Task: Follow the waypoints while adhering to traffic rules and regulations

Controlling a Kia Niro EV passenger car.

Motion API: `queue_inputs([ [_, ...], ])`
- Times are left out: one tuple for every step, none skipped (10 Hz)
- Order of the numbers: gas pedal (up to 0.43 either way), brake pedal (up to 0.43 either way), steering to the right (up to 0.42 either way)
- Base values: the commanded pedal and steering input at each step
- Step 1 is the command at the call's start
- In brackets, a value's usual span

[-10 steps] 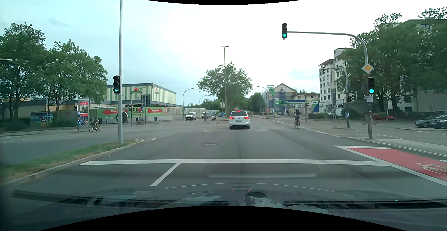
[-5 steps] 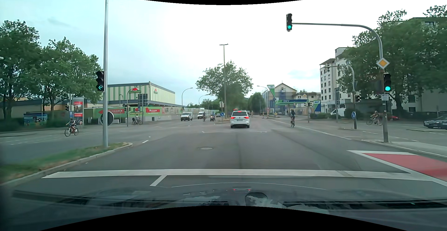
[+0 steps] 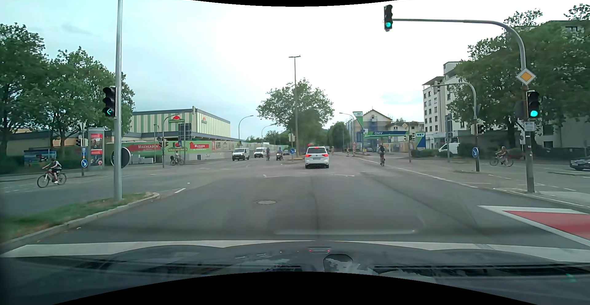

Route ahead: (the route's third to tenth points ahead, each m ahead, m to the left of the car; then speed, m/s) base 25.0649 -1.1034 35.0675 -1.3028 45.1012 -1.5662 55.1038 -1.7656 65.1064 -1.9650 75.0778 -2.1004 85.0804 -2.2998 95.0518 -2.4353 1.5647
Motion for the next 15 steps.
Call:
queue_inputs([
  [0.0,0.232,0.001],
  [0.0,0.232,0.001],
  [0.0,0.232,0.002],
  [0.0,0.226,0.001],
  [0.0,0.226,0.001],
  [0.0,0.22,0.002],
  [0.0,0.213,0.002],
  [0.0,0.213,0.001],
  [0.0,0.207,0.002],
  [0.0,0.201,0.001],
  [0.0,0.195,0.002],
  [0.0,0.195,0.002],
  [0.0,0.189,0.002],
  [0.0,0.183,0.002],
  [0.0,0.183,0.002],
])
